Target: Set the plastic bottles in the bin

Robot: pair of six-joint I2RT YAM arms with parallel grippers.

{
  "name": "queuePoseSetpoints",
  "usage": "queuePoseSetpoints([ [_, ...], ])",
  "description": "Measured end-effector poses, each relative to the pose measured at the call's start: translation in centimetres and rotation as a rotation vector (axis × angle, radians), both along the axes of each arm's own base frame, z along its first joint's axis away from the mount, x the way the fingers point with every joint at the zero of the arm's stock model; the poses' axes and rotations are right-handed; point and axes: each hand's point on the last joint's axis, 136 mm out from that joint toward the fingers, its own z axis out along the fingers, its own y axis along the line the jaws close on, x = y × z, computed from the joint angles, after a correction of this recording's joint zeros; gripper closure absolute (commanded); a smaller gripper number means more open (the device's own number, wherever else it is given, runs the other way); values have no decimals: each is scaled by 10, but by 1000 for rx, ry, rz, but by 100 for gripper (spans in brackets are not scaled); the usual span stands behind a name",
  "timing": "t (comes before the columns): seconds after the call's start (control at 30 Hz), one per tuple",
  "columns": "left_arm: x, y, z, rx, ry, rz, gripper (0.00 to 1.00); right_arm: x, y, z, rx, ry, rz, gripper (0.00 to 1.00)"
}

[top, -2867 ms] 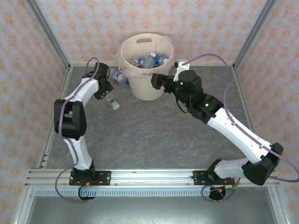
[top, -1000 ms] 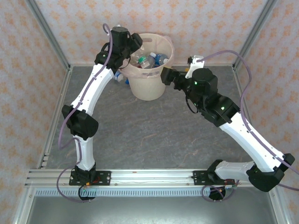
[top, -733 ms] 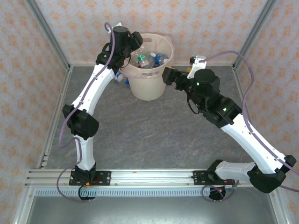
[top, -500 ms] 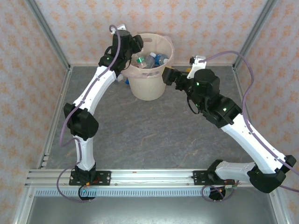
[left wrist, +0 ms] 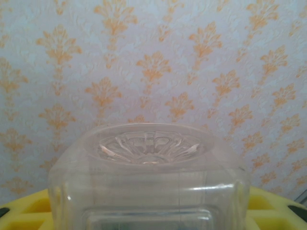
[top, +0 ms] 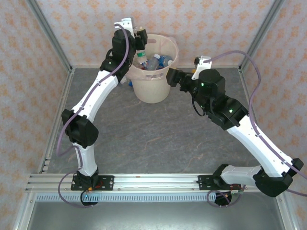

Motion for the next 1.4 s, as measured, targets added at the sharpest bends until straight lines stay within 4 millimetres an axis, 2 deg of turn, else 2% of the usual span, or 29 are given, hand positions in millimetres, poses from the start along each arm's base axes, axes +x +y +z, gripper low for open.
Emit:
queuePoseSetpoints([
  [0.33, 1, -12, -17, 119, -6, -13, 46, 3, 1, 6, 7, -6, -11, 0],
  [0.5, 2, -12, -14, 169, -48, -8, 46, 5, -1, 6, 12, -6, -28, 0],
  [0.7, 5, -12, -24, 246, -68, -3, 46, 8, -4, 10, 26, -28, -52, 1],
  [0.97, 5, -11, -5, 303, -169, 17, 46, 9, -5, 15, 41, -52, -62, 0],
  [1.13, 10, -13, 1, 322, -215, 27, 47, 9, -5, 17, 45, -55, -63, 0],
  [1.23, 18, -17, -9, 337, -219, 28, 47, 9, -5, 19, 48, -58, -63, 0],
  [1.4, 34, -25, -35, 384, -194, 33, 46, 11, -4, 20, 47, -57, -63, 0],
])
